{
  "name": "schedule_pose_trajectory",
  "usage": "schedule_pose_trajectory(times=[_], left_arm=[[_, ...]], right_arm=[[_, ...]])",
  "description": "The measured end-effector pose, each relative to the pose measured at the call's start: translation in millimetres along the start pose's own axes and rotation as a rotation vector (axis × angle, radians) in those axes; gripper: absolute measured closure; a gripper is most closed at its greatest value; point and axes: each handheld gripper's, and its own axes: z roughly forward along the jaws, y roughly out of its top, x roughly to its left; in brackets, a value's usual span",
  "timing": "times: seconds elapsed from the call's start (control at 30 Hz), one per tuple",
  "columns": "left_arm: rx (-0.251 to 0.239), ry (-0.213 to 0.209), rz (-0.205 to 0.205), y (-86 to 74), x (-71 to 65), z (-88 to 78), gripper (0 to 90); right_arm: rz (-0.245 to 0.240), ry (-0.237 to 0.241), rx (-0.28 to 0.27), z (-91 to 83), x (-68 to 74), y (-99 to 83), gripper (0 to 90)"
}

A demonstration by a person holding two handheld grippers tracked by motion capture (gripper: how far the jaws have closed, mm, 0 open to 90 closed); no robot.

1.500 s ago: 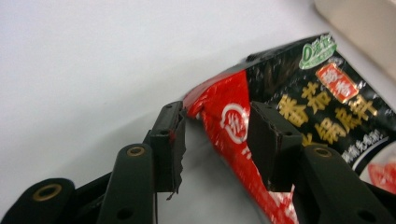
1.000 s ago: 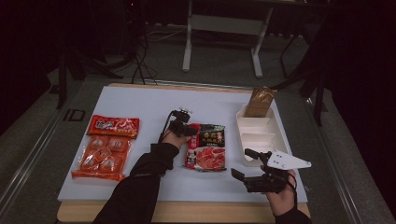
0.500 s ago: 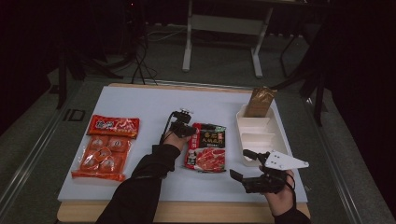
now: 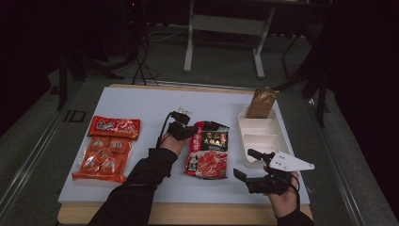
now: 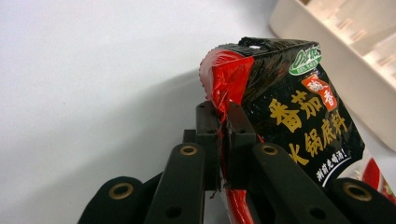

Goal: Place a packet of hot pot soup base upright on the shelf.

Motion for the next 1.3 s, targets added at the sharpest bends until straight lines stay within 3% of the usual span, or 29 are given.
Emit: schedule_pose_trajectory(times=[0.2, 0.27, 0.53, 0.67, 0.73, 0.8, 0.83, 0.97, 1.3], left_arm=[[-0.035, -0.019, 0.023, 2.1, -9.0, -13.7, 87.3], [-0.050, -0.015, 0.050, 4.1, -16.9, -21.9, 87.3], [-0.097, -0.028, 0.092, 3.5, -28.1, -33.8, 87.2], [-0.114, -0.053, 0.089, 1.4, -27.1, -37.5, 87.1], [-0.130, -0.086, 0.071, 0.1, -26.2, -41.1, 87.2], [-0.137, -0.092, 0.072, -0.2, -26.9, -42.6, 87.2], [-0.154, -0.109, 0.076, -0.5, -29.2, -45.1, 87.2], [-0.179, -0.115, 0.072, -0.4, -33.6, -49.9, 87.1], [-0.230, -0.129, 0.116, -0.4, -40.5, -71.6, 87.1]], right_arm=[[0.001, -0.018, -0.013, -3.0, -0.5, 2.3, 14.1], [0.005, -0.022, -0.015, -4.0, -1.7, 3.0, 14.1], [0.027, -0.058, -0.033, -9.6, -7.4, 4.0, 13.6], [0.041, -0.091, -0.055, -13.4, -9.9, 6.2, 10.6], [0.040, -0.089, -0.046, -14.6, -10.8, 7.2, 10.6], [0.033, -0.103, -0.051, -15.2, -10.8, 7.5, 10.6], [0.050, -0.094, -0.044, -15.5, -11.7, 8.3, 10.6], [0.063, -0.097, -0.040, -16.2, -12.3, 9.5, 10.6], [0.043, -0.110, -0.027, -16.9, -12.4, 14.9, 13.5]])
